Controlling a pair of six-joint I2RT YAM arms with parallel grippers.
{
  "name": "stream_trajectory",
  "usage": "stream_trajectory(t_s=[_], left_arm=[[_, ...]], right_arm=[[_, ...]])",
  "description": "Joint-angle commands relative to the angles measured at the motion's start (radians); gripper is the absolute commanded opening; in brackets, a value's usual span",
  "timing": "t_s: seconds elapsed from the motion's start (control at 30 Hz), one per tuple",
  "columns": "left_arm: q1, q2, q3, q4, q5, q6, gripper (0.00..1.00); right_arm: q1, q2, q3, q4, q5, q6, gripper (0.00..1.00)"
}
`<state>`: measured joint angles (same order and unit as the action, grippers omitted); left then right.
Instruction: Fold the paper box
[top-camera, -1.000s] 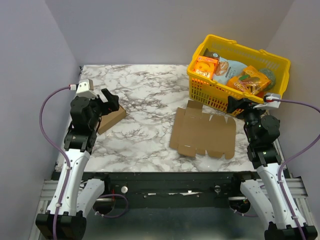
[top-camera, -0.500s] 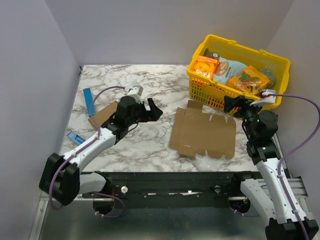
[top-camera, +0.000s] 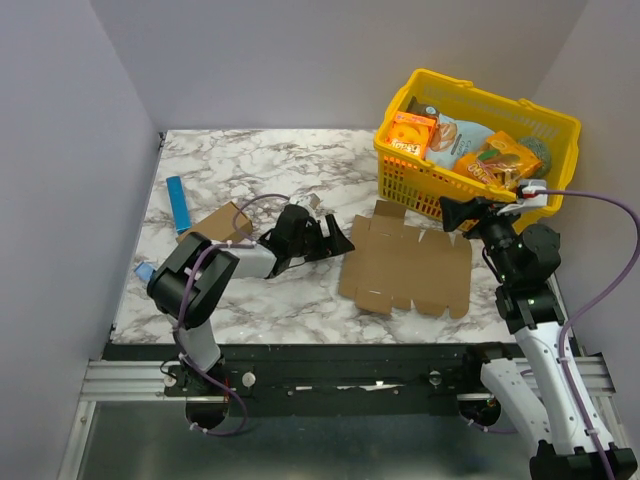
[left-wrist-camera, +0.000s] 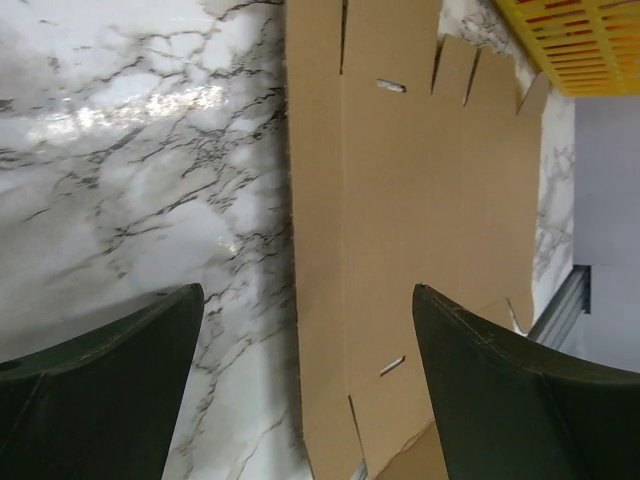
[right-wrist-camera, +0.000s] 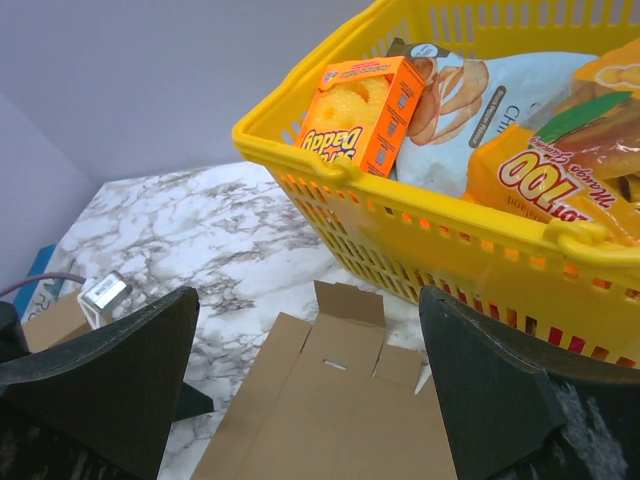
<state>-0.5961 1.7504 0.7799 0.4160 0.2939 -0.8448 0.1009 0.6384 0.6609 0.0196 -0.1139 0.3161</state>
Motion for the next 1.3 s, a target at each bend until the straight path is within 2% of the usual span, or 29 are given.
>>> stream_trajectory(t_s=[0.0, 0.3, 0.6, 0.7, 0.8, 0.97, 1.03, 1.13, 1.27], left_arm=[[-0.013, 0.089, 0.033, 0.156, 0.085, -0.082, 0.91], [-0.057, 0.159, 0.067, 0.109, 0.065, -0.089, 0.86], [-0.062, 0.189, 0.002, 0.251, 0.12, -0.201, 0.8], [-0.07, 0.195, 0.01, 0.274, 0.137, -0.211, 0.75], [-0.076, 0.198, 0.033, 0.253, 0.139, -0.192, 0.63], [-0.08, 0.208, 0.064, 0.224, 0.139, -0.162, 0.35], [-0.077, 0.205, 0.088, 0.192, 0.151, -0.122, 0.22], [-0.07, 0.173, 0.119, 0.133, 0.162, -0.041, 0.08], [-0.03, 0.063, 0.162, -0.012, 0.2, 0.103, 0.02]], right_arm=[[-0.004, 0.006, -0.006, -0.017, -0.056, 0.009, 0.98], [-0.004, 0.018, 0.003, -0.041, -0.067, -0.002, 0.98], [-0.006, 0.03, 0.016, -0.043, -0.076, -0.008, 0.95], [-0.004, 0.043, 0.025, -0.049, -0.086, -0.008, 0.94], [-0.004, 0.046, 0.031, -0.053, -0.083, -0.008, 0.94], [-0.003, 0.043, 0.032, -0.058, -0.075, -0.015, 0.94], [-0.004, 0.047, 0.039, -0.059, -0.092, -0.02, 0.94], [-0.003, 0.064, 0.08, -0.089, -0.144, -0.037, 0.94], [-0.004, 0.105, 0.143, -0.116, -0.249, -0.04, 0.94]])
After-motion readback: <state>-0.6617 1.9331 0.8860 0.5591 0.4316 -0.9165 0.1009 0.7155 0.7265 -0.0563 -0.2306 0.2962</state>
